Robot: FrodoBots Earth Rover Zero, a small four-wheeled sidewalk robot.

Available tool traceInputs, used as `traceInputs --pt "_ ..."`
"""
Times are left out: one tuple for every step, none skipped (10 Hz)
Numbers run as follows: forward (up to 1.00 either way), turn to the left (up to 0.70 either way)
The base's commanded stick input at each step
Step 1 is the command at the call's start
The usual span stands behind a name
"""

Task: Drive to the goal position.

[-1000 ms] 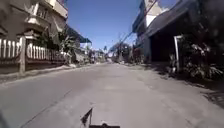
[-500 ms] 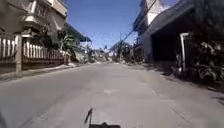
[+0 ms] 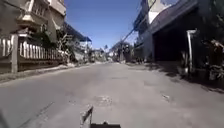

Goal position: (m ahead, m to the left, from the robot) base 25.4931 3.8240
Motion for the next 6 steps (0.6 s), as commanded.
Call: traceInputs --pt "0.70 -0.03" --pt "0.70 -0.03" --pt "0.70 -0.03" --pt "0.70 -0.03" --pt "0.70 -0.03" --pt "0.70 -0.03"
